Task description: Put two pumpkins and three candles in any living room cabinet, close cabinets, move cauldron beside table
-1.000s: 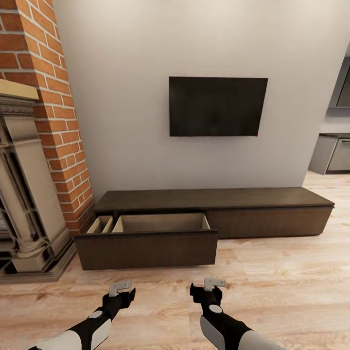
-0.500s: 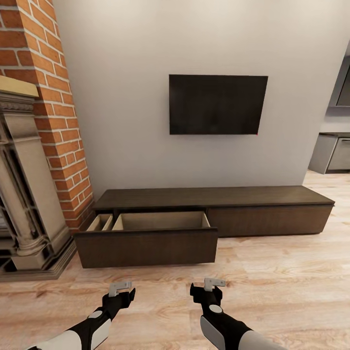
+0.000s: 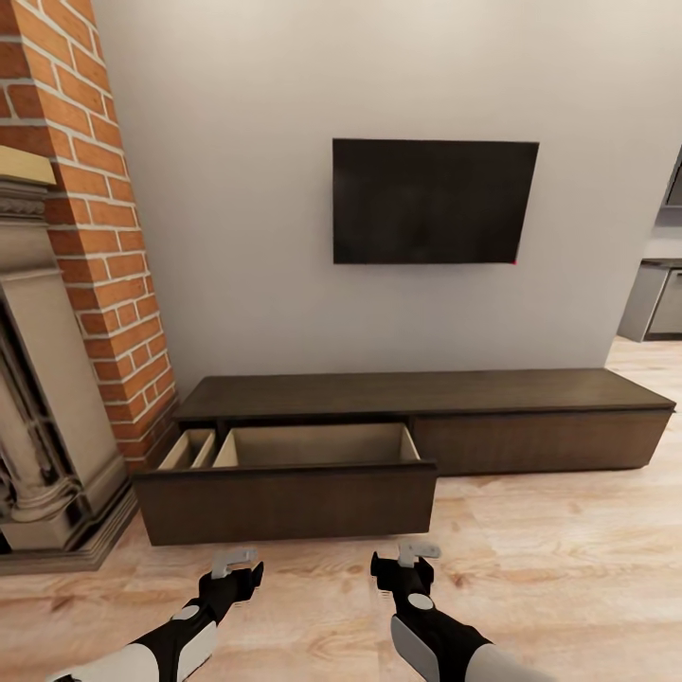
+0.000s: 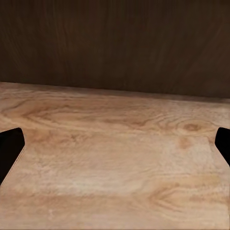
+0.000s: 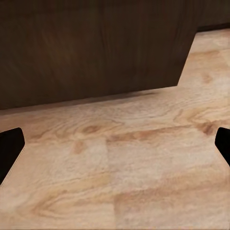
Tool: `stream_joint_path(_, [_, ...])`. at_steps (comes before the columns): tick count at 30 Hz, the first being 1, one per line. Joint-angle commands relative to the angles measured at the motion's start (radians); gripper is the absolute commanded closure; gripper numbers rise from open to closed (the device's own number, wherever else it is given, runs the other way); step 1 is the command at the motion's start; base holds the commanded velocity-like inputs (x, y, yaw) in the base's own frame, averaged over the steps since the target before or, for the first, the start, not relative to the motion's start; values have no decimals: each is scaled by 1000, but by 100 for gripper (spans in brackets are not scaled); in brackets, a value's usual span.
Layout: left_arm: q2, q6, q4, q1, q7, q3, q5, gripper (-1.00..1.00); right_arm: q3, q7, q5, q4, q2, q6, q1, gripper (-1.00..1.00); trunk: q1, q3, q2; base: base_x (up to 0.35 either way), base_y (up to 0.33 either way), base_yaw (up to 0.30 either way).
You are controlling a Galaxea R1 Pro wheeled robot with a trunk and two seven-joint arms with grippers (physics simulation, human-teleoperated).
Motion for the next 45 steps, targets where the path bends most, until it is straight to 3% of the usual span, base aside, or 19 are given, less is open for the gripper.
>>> stream_joint_path(1, [0,-2,0,0,-3,-7,11,-100,8,-4,-11,0,0,-6,-1,-100,0,-1,0,328,75,0])
stream_joint_path(14, [0,-2,1,0,-3,-7,11,-100,8,-4,-11,0,0,-6,-1,-100,0,-1,0,315,68,0])
stream_joint_path(27, [0,-2,0,0,-2,-7,19,-100,8,-4,-11,0,0,-6,-1,-100,0,-1,0,31,4,0])
stream_joint_path(39, [0,-2,1,0,-3,-7,20,-100,8,-4,-11,0,0,-6,-1,-100,46,-39,-84,0,0,0])
stream_joint_path(45, [-1,-2,0,0,-3,-7,20,-100,8,-4,-11,0,0,-6,-1,-100,46,-39,-84,0,0,0])
